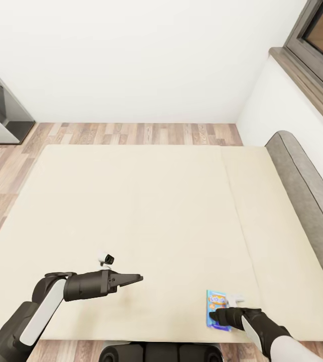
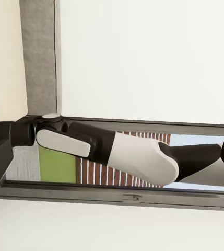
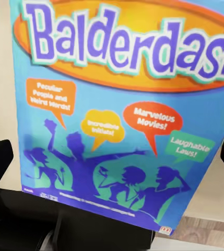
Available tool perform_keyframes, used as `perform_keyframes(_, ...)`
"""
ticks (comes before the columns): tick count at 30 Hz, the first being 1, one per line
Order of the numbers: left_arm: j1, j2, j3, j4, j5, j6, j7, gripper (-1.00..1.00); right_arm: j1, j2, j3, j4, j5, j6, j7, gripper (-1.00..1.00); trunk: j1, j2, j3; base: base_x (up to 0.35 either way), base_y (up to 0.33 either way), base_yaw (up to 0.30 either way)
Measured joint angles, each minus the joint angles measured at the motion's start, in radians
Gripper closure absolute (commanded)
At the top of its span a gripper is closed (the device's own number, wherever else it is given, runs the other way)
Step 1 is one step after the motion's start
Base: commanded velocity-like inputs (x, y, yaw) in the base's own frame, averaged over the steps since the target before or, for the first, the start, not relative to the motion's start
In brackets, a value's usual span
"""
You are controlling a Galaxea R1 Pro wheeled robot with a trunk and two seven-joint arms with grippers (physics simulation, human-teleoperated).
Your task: Put all the toys in the child's room - the three board games (two on the bed and one on the table), the two jigsaw puzzles on the table, and the tennis ball on the table - inside the toy box on the table in the child's room.
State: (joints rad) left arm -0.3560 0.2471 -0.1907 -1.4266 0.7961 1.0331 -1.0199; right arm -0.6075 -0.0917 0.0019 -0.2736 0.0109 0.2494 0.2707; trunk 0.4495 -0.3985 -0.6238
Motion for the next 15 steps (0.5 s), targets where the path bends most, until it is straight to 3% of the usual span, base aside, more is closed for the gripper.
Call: perform_keyframes(15,0.0,0.001,0.0,0.0,0.0,0.0,0.0,-1.0,-0.001,-0.003,-0.023,-0.019,0.0,0.003,-0.002,-1.0,0.0,0.0,0.0,0.0,0.002,0.0)
